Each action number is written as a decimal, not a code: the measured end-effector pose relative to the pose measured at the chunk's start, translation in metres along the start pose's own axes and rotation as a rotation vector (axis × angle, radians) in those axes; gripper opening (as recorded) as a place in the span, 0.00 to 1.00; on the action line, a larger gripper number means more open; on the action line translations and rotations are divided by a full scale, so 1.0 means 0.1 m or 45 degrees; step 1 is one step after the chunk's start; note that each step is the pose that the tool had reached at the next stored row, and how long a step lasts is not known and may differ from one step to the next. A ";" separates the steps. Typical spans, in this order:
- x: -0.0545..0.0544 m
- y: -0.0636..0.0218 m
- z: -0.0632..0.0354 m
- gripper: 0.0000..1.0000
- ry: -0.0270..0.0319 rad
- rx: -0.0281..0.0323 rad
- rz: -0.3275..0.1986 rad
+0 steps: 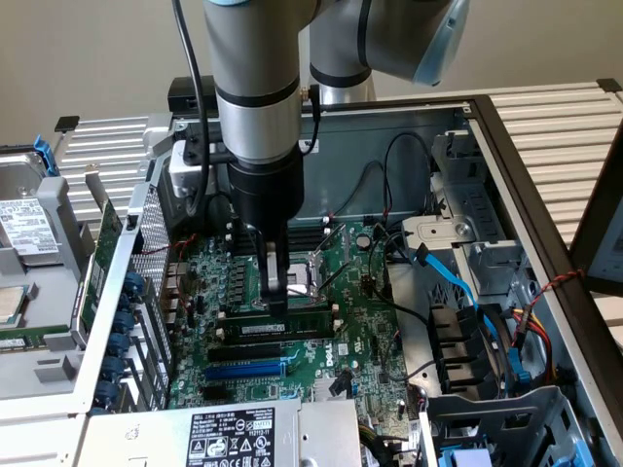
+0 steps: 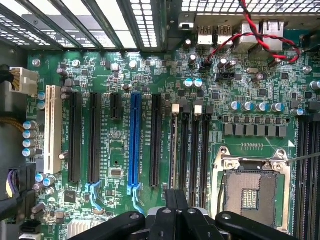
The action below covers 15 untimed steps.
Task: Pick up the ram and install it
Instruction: 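Press down the ram until it locks into place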
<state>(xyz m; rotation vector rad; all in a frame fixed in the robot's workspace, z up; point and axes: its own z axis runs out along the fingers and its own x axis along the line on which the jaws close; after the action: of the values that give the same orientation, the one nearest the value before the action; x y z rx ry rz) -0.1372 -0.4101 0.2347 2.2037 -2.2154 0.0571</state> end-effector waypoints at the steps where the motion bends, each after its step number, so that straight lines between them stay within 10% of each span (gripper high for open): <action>1: 0.00 0.000 0.003 0.11 0.0000 0.0009 -0.003; 15: 0.00 0.001 0.048 0.11 -0.0001 0.0036 -0.033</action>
<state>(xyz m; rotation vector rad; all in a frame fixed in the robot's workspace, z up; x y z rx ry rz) -0.1372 -0.4102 0.2300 2.2333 -2.1878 0.0598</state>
